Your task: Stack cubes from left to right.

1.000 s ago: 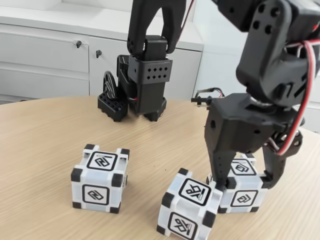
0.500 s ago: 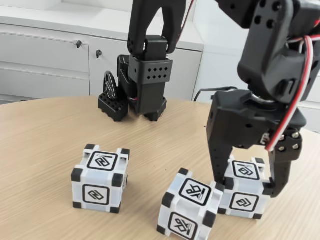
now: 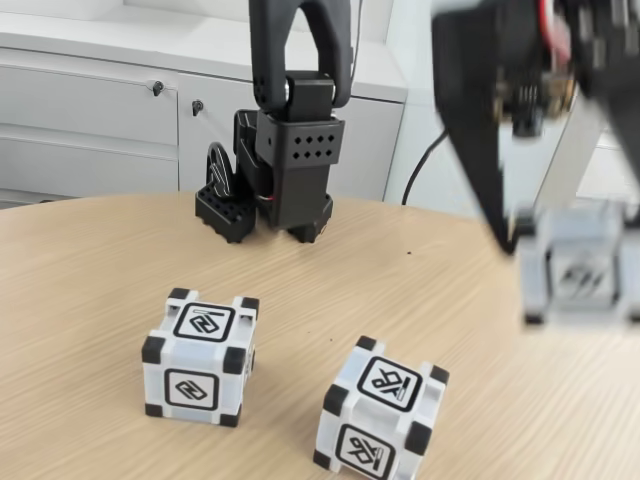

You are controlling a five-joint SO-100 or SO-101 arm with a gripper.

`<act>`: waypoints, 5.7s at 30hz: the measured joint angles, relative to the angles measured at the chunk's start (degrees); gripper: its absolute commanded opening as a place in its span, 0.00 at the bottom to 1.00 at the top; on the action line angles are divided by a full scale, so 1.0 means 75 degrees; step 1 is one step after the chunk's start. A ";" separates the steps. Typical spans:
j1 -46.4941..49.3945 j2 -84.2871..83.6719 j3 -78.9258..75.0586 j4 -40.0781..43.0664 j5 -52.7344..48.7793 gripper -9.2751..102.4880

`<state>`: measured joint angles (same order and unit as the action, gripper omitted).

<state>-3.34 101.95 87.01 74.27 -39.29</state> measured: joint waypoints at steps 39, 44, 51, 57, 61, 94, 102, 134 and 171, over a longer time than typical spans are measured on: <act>0.5062 0.1020 0.2379 0.0000 0.1758 0.19; 0.5262 0.1020 0.2379 0.0000 0.1758 0.19; 0.5309 0.1020 0.2391 0.0047 0.2051 0.19; 0.5309 0.1020 0.2391 0.1160 0.1934 0.19; 0.5309 0.1020 0.2391 0.1395 0.1922 0.19; 0.6023 0.1031 0.2391 0.1500 0.1570 0.41; 0.6023 0.1125 0.2379 0.1559 0.1781 0.41; 0.3047 0.1160 0.2379 0.1594 0.3199 0.39; 0.2484 -0.0996 0.2379 -0.0773 -0.2777 0.41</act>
<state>15.29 94.48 104.85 68.47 -60.12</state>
